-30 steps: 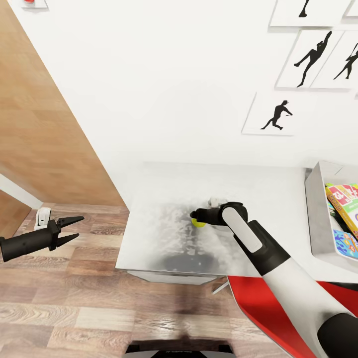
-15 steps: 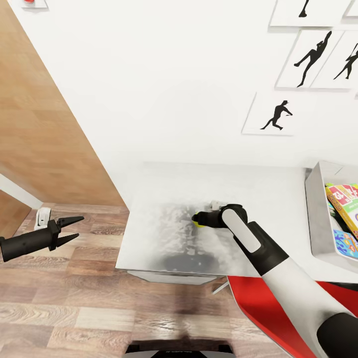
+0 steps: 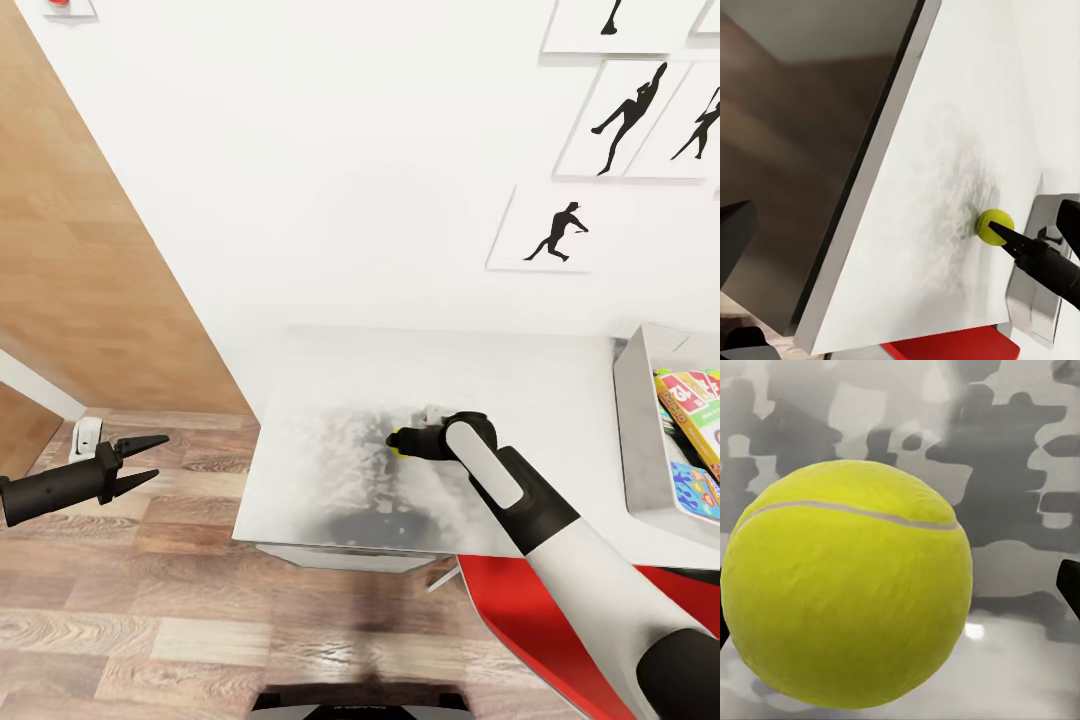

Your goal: Put all the toys in the child's room - the three board games (two on the bed and one on the table), the two jigsaw puzzles on the table, and the tennis ball on the table - inside the toy box on the table in the child's room.

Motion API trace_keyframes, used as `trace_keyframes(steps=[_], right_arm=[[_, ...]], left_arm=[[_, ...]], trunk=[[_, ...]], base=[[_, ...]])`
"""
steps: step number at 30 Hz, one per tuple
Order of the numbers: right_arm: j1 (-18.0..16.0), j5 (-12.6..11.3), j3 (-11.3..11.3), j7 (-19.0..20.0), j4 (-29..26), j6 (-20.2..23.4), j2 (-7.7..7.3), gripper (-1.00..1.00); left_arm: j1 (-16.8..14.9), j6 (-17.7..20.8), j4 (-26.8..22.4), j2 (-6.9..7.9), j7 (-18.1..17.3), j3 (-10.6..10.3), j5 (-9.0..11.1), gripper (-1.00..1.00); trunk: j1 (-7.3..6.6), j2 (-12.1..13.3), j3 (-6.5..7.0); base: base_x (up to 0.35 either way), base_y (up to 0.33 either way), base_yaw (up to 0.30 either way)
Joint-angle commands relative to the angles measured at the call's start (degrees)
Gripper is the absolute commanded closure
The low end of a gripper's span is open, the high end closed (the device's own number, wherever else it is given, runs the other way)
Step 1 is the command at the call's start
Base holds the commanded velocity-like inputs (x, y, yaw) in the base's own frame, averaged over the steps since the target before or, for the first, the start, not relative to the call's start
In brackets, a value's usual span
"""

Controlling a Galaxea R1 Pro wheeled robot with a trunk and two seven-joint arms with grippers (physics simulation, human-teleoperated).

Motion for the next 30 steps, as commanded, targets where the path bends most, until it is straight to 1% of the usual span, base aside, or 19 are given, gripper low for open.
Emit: trace_keyframes(steps=[1,10,11,23,30], right_arm=[[-0.07,-0.56,0.17,-0.58,-0.04,-0.02,-0.04,-1.0],[-0.07,-0.59,0.18,-0.58,0.02,-0.04,0.09,-1.0],[-0.07,-0.59,0.18,-0.58,0.03,-0.04,0.12,1.0],[-0.07,-0.59,0.18,-0.58,-0.05,-0.05,0.2,1.0],[-0.07,-0.59,0.18,-0.58,-0.12,-0.05,0.2,1.0]], left_arm=[[-0.04,0.2,0.02,0.01,-0.55,0.04,-0.53,-1.0],[-0.04,0.2,0.02,0.01,-0.55,0.04,-0.53,-1.0],[-0.04,0.2,0.02,0.01,-0.55,0.04,-0.54,-1.0],[-0.04,0.2,0.14,0.01,-0.55,0.04,-0.48,-1.0],[-0.04,0.2,2.38,0.01,-0.61,0.04,-0.52,-1.0]], trunk=[[0.03,-0.1,-0.08],[0.03,-0.1,-0.08],[0.03,-0.1,-0.08],[0.03,-0.1,-0.08],[0.03,-0.1,-0.08]], base=[[0.0,0.0,0.0],[0.0,0.0,0.0],[0.0,0.0,0.0],[0.0,0.0,0.0],[0.0,0.0,0.0]])
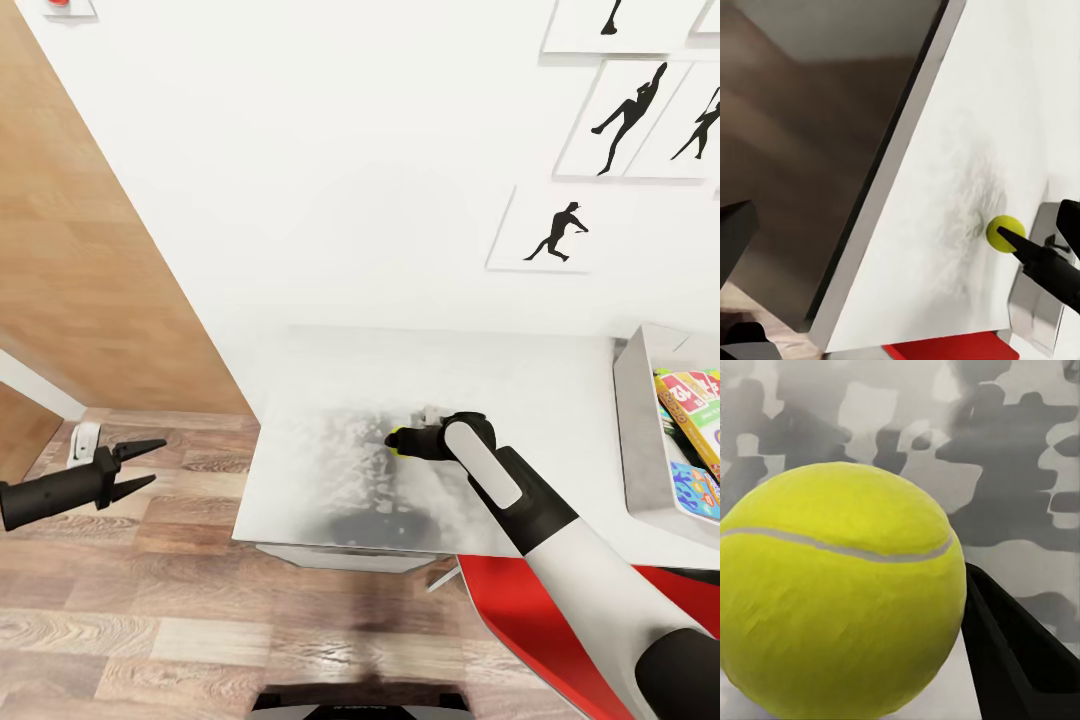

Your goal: Put all the toys in the child's room - the three board games (two on the bed and one on the table), the two jigsaw puzzles on the table, and the tennis ball on the table - inside the toy box on the table in the child's room.

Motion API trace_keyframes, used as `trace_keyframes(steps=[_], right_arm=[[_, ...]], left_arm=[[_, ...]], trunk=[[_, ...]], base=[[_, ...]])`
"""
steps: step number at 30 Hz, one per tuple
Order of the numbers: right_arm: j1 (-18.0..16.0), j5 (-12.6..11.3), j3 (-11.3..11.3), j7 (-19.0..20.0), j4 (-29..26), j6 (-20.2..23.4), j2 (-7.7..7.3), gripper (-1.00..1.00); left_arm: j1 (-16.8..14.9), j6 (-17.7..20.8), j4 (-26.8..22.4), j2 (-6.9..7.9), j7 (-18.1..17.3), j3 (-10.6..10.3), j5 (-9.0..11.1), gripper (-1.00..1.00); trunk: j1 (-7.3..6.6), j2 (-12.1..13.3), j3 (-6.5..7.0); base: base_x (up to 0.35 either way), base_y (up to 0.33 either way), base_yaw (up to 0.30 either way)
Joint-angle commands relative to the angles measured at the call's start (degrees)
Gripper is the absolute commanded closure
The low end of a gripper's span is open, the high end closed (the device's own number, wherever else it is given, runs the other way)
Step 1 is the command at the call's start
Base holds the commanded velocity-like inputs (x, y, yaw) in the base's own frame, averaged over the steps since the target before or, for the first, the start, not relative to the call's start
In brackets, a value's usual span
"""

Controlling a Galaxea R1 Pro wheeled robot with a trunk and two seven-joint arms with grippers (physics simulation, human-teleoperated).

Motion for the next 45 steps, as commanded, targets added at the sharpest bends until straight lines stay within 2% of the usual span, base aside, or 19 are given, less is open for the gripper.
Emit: trace_keyframes(steps=[1,12,17,23,24,29,36,38,40,41,45], right_arm=[[-0.07,-0.73,0.16,-0.71,-0.07,-0.1,-0.05,1.0],[-0.07,-0.66,0.14,-0.71,-0.08,-0.1,-0.09,1.0],[-0.07,-0.65,0.07,-0.71,-0.17,-0.1,-0.12,1.0],[-0.07,-0.64,-0.18,-0.85,-2.13,-0.06,-0.25,1.0],[-0.07,-0.64,-0.18,-0.85,-2.13,-0.06,-0.25,1.0],[-0.07,-0.61,-0.32,-1.09,-5.93,0.13,-0.5,1.0],[-0.07,-0.57,-0.63,-1.24,-9.36,0.38,-1.03,1.0],[-0.07,-0.58,-1.51,-1.29,-11.79,0.49,-1.27,1.0],[-0.07,-0.6,-3.44,-1.34,-14.39,1.18,-1.61,1.0],[-0.07,-0.6,-3.44,-1.34,-14.39,1.18,-1.61,1.0],[-0.12,-0.67,-10.13,-1.22,-17.45,5.61,-3.0,1.0]], left_arm=[[-0.04,0.21,0.16,0.01,-0.55,0.02,-0.54,-1.0],[-0.04,0.21,0.61,-0.02,-0.57,-0.06,-0.51,-1.0],[-0.04,0.21,0.6,-0.15,-0.57,-0.75,-0.5,-1.0],[-0.04,0.21,0.45,-1.03,-0.57,-3.93,-0.49,-1.0],[-0.04,0.21,0.45,-1.03,-0.57,-3.93,-0.49,-1.0],[-0.04,0.08,0.37,-2.67,-0.57,-6.52,-0.49,-1.0],[-0.04,-0.62,0.5,-3.53,-0.59,-7.62,-0.49,-1.0],[-0.04,-0.77,0.51,-3.7,-0.6,-7.84,-0.47,-1.0],[-0.04,-0.86,0.4,-3.84,-0.6,-8.06,-0.45,-1.0],[-0.04,-0.86,0.4,-3.84,-0.6,-8.06,-0.45,-1.0],[-0.04,-0.96,0.17,-4.16,-0.63,-8.66,-0.42,-1.0]], trunk=[[0.03,-0.1,-0.08],[0.03,-0.1,-0.08],[0.03,-0.1,-0.08],[0.03,-0.1,-0.08],[0.03,-0.1,-0.08],[0.03,-0.1,-0.08],[0.03,-0.1,-0.08],[0.03,-0.1,-0.08],[0.03,-0.1,-0.08],[0.03,-0.1,-0.08],[0.03,-0.1,-0.08]], base=[[0.0,0.0,0.0],[0.0,0.0,0.0],[0.0,0.0,0.0],[0.0,0.0,0.0],[0.0,0.0,0.0],[0.0,0.0,0.0],[0.0,0.0,0.0],[0.0,0.0,0.0],[0.0,0.0,0.0],[0.0,0.0,0.0],[0.0,0.0,-0.002]])
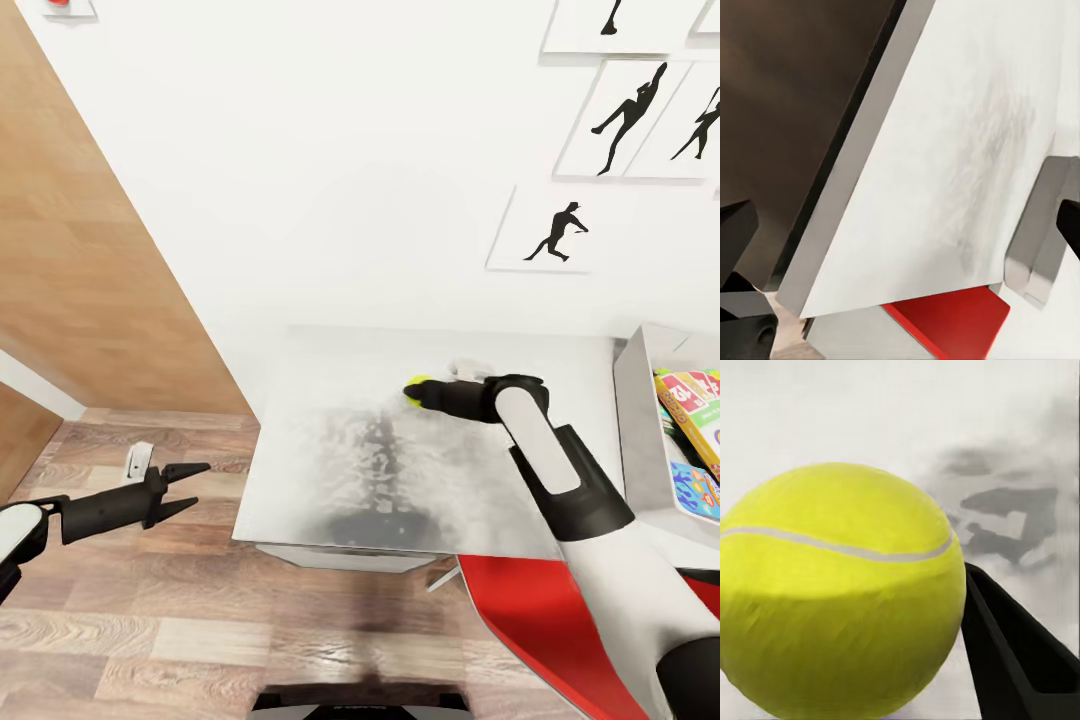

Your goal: Put all the toys in the child's room - the three board games (two on the bed and one on the table), the two jigsaw puzzles on the table, and the tennis ball on the table - inside the toy box on the table in the child's room.

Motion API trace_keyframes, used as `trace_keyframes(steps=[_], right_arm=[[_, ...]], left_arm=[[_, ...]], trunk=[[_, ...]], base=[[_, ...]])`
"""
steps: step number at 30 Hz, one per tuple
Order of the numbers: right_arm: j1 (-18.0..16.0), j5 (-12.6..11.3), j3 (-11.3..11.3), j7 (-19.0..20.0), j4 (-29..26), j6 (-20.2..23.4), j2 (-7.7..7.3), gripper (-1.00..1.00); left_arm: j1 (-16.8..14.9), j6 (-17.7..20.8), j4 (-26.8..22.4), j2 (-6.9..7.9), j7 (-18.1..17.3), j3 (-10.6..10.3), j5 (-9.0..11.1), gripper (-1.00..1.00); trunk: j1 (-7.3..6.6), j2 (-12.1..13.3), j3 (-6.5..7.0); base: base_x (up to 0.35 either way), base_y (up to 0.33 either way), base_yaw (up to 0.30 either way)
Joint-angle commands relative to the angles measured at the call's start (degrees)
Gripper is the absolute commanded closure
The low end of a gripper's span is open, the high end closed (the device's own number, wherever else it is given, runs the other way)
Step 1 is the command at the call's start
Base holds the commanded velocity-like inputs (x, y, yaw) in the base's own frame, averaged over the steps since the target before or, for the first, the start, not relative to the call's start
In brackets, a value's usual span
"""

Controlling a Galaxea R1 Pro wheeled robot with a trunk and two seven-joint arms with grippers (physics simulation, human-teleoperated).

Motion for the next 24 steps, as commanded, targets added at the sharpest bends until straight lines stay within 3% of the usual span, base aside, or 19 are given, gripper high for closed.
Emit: trace_keyframes(steps=[1,2,3,6,7,12,13,17,24], right_arm=[[-0.14,-0.9,-1.86,-0.44,-0.5,0.64,-0.64,1.0],[-0.22,-0.93,-3.64,0.05,-0.84,1.15,-1.29,1.0],[-0.22,-0.93,-3.64,0.05,-0.84,1.15,-1.29,1.0],[-0.56,-0.96,-8.1,3.59,-1.51,2.15,-3.77,1.0],[-0.56,-0.96,-8.1,3.59,-1.51,2.15,-3.77,1.0],[-0.9,-0.97,-13.91,15.39,-1.98,2.81,-9.63,1.0],[-0.9,-0.97,-13.91,15.39,-1.98,2.81,-9.63,1.0],[-1.06,-0.96,-17.42,24.0,-2.12,2.93,-13.35,1.0],[-2.55,-1.07,-19.51,29.2,-2.19,2.93,-15.61,1.0]], left_arm=[[-0.06,0.02,0.01,-0.05,-0.59,-0.26,-0.47,-1.0],[-0.06,-0.01,-0.01,-0.2,-0.59,-0.37,-0.47,-1.0],[-0.06,-0.01,-0.01,-0.2,-0.59,-0.37,-0.47,-1.0],[-0.06,-0.06,-0.03,-0.91,-0.6,-0.61,-0.48,-1.0],[-0.06,-0.06,-0.03,-0.91,-0.6,-0.61,-0.48,-1.0],[-0.06,-0.26,-0.01,-2.03,-0.6,-0.87,-0.52,-1.0],[-0.06,-0.26,-0.01,-2.03,-0.6,-0.87,-0.52,-1.0],[-0.06,-0.33,-0.09,-2.39,-0.6,-1.09,-0.53,-1.0],[-0.08,-0.33,-3.32,-2.57,-0.59,-0.6,-0.56,-1.0]], trunk=[[0.03,-0.1,-0.09],[0.03,-0.1,-0.09],[0.03,-0.1,-0.09],[0.03,-0.1,-0.09],[0.03,-0.1,-0.09],[0.03,-0.1,-0.09],[0.03,-0.1,-0.09],[0.03,-0.1,-0.09],[0.03,-0.1,-0.09]], base=[[0.0,0.0,-0.034],[0.0,0.0,-0.072],[0.0,0.0,-0.072],[0.0,0.0,-0.143],[0.0,0.0,-0.172],[0.0,0.0,-0.222],[0.0,0.0,-0.245],[0.0,0.0,-0.259],[0.0,0.0,-0.272]])
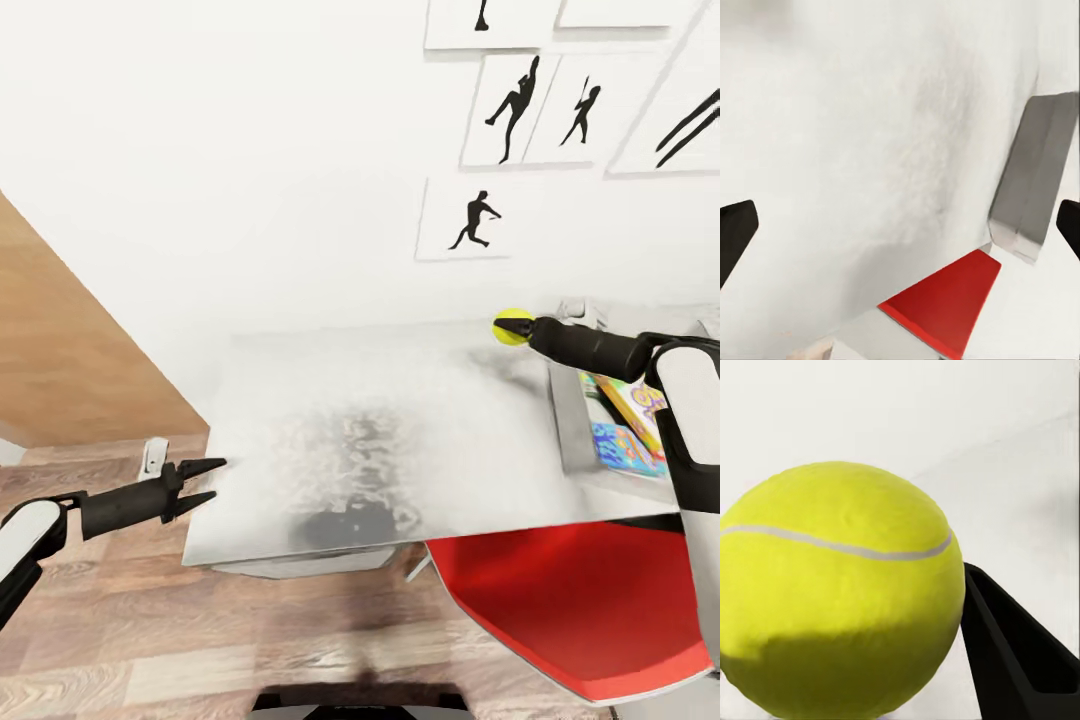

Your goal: Put all the toys in the child's room - the three board games (two on the bed and one on the table), the two jigsaw puzzles on the table, and the tennis ball on the table - inside the toy box on the table in the child's room.

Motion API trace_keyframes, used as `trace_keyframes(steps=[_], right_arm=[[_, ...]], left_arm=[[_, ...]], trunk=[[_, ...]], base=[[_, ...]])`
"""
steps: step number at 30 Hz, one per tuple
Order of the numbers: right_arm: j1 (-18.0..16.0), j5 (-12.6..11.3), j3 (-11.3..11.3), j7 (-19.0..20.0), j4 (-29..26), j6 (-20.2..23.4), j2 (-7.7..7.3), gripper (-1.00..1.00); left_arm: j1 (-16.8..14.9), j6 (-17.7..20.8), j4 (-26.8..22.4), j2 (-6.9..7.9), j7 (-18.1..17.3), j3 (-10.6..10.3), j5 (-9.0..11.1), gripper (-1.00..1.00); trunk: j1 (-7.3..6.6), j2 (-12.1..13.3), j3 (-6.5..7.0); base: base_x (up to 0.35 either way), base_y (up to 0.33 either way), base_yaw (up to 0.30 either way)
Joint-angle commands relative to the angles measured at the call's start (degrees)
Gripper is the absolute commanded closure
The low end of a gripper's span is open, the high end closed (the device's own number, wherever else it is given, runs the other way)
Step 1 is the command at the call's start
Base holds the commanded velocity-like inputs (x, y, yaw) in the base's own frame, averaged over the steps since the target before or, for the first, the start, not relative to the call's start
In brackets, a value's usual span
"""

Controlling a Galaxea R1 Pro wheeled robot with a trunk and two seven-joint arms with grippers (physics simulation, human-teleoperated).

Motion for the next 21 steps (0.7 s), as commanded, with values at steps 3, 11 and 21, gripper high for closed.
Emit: trace_keyframes(steps=[3,11,21], right_arm=[[-0.99,-0.85,-0.31,0.51,-0.05,0.11,-0.49,1.0],[-2.7,-0.99,-0.62,5.92,-0.06,0.04,-0.8,1.0],[-3.52,-1.02,-0.68,8.9,-0.06,0.03,-0.87,1.0]], left_arm=[[-0.04,0.02,-3.48,0.09,-0.53,1.68,-0.59,-1.0],[-0.09,0.05,-9.08,0.15,-0.4,5.63,-0.59,-1.0],[-0.05,0.13,-12.52,0.16,-0.43,8.83,-0.56,-1.0]], trunk=[[0.04,-0.1,-0.09],[0.04,-0.1,-0.09],[0.04,-0.1,-0.09]], base=[[0.0,0.0,-0.24],[0.0,0.0,-0.092],[0.0,0.0,-0.017]])
